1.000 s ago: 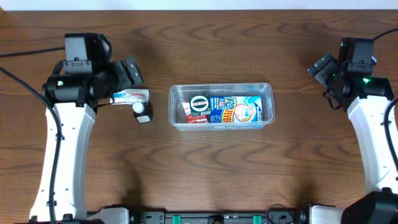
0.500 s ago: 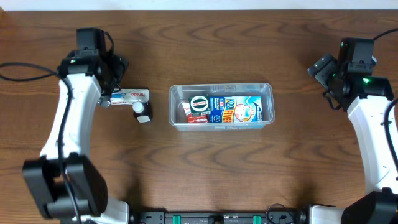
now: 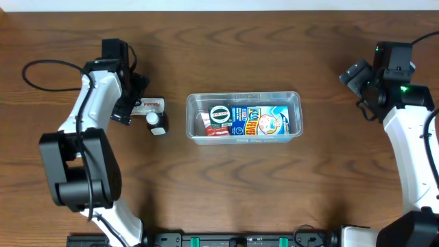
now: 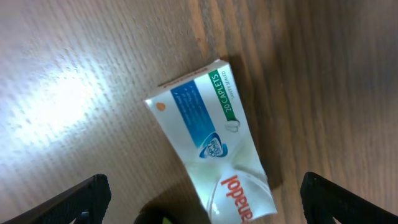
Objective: Pack container
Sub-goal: 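Reach the left gripper to the white Panadol box, then grasp the white Panadol box with the left gripper and lift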
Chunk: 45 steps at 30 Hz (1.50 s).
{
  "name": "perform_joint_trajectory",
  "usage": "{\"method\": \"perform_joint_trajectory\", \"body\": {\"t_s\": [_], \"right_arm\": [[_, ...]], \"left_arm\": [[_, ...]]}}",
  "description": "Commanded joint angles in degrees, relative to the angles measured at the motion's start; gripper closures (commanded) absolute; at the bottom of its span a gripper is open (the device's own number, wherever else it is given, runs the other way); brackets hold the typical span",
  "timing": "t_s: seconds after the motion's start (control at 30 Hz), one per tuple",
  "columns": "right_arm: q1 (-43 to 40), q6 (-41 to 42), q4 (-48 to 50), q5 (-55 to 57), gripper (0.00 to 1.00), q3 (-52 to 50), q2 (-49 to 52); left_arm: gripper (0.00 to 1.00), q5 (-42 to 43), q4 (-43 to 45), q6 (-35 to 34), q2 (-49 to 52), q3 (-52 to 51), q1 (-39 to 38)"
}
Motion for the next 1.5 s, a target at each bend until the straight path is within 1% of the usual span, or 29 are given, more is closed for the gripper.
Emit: {"method": "perform_joint_trajectory", "body": {"t_s": [0.0,0.17,0.47,0.57,0.7,0.83,0.9,1.03,1.13,1.17,1.27,1.4,1.47], "right_arm": [[-0.1,0.6,-0.1,0.2,0.01,0.0,0.3],[-0.1,0.6,-0.1,0.2,0.01,0.0,0.3],[-0.1,0.6,-0.1,0.2,0.01,0.0,0.3],[-0.1,0.6,-0.1,0.2,0.01,0.0,0.3],[-0.1,0.6,-0.1,0.2,0.01,0.0,0.3],[-0.1,0.6,-0.1,0.2,0.01,0.0,0.3],[-0.1,0.6,-0.1,0.2,0.01,0.0,0.3],[-0.1,0.6,-0.1,0.2,0.01,0.0,0.3],[-0.1,0.6,-0.1,0.2,0.01,0.0,0.3],[-0.1,0.6,-0.1,0.2,0.01,0.0,0.3],[-0.1,0.6,-0.1,0.2,0.01,0.0,0.3],[-0.1,0.6,-0.1,0.2,0.01,0.0,0.3],[-0.1,0.6,-0.1,0.2,0.01,0.0,0.3]], "left_arm": [[0.02,3.0,0.7,-0.5,3.2,0.7,0.3],[0.02,6.4,2.4,-0.5,6.5,0.7,0.3],[0.02,5.9,2.8,-0.5,7.7,0.7,0.4],[0.0,6.0,2.7,0.1,7.7,0.7,0.5],[0.1,6.1,0.7,0.1,7.7,0.7,0.4],[0.29,5.9,0.0,0.2,7.7,0.7,0.5],[0.31,5.8,0.0,0.2,7.7,0.7,0.5],[0.41,4.4,0.1,0.3,7.7,0.7,0.5],[0.45,3.3,0.3,2.8,7.7,0.7,0.5],[0.48,3.0,0.4,3.5,7.7,0.7,0.5],[0.49,2.6,0.7,6.8,7.7,0.7,0.8],[0.56,2.6,0.6,9.8,7.7,0.7,1.9],[0.57,2.7,0.6,10.7,7.7,0.7,2.6]]}}
